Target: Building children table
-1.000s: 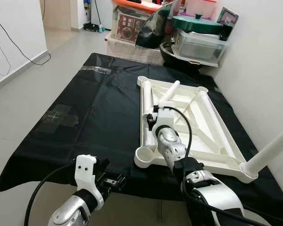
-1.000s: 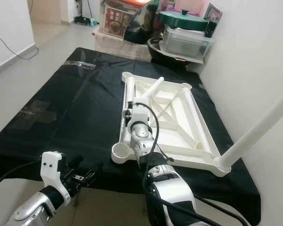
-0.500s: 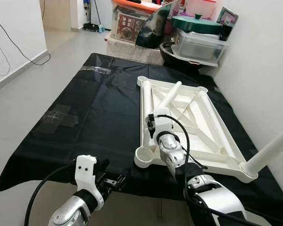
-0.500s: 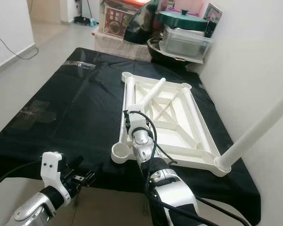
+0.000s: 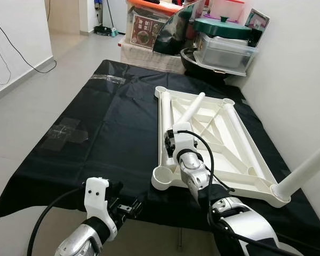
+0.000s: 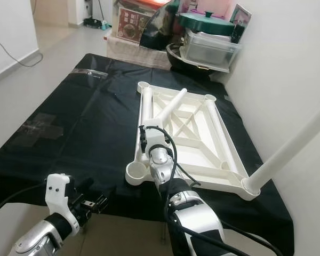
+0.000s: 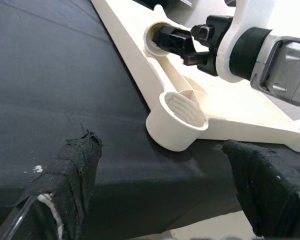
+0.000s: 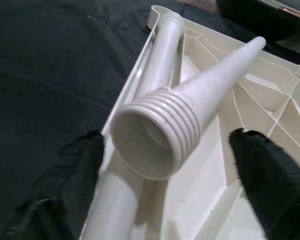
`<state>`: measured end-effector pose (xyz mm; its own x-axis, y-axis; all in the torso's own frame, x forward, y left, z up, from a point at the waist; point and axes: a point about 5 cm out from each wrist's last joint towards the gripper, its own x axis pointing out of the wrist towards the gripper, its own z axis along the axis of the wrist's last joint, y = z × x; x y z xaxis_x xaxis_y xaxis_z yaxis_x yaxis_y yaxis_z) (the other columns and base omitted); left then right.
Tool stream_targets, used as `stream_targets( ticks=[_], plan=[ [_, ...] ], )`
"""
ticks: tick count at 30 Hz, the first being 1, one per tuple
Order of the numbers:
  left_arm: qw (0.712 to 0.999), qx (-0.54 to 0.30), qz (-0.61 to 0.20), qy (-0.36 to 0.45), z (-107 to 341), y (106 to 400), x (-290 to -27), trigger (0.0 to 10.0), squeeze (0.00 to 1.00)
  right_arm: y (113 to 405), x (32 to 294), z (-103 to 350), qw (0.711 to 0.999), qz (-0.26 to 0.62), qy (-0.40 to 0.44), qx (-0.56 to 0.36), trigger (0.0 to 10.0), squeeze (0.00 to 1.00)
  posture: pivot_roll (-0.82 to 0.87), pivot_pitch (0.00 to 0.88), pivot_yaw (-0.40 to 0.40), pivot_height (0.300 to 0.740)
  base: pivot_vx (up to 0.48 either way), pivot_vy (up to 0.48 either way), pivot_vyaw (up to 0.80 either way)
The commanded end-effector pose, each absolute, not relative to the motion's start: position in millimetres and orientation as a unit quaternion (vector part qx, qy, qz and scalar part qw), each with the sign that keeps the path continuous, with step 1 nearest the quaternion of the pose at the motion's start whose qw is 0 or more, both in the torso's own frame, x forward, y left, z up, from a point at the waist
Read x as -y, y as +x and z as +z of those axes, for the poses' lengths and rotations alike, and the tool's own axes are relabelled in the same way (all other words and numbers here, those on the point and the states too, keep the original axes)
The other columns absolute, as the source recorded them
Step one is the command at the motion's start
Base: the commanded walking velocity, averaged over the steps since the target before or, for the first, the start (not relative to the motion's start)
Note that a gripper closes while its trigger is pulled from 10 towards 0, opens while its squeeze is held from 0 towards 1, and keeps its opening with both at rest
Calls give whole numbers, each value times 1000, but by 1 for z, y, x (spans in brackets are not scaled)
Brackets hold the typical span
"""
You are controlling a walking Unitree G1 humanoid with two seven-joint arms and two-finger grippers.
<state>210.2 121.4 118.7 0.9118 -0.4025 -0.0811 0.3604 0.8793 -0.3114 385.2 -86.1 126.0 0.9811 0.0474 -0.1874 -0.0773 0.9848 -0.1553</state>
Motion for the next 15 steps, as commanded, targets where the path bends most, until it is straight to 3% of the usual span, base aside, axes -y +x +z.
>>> stream_targets(
  ticks=[1,13,14,15],
  plan=[
    [968,-68,-197,-140,121,208,-118,10000,0,386,89,127,992,30,-78,-90,10000,1000,222,0,-225,740,0,0,0],
    [980,-59,-156,-107,127,201,-127,10000,0,391,102,135,993,-28,-83,-81,10000,1000,212,0,-216,740,0,0,0],
    [982,-50,-150,-103,131,202,-130,10000,0,392,105,138,993,-41,-83,-75,10000,659,198,0,-203,740,0,0,0],
    [983,-44,-146,-101,133,202,-131,10000,0,392,106,139,993,-47,-82,-71,10000,659,197,0,-202,740,0,0,0]
  ],
)
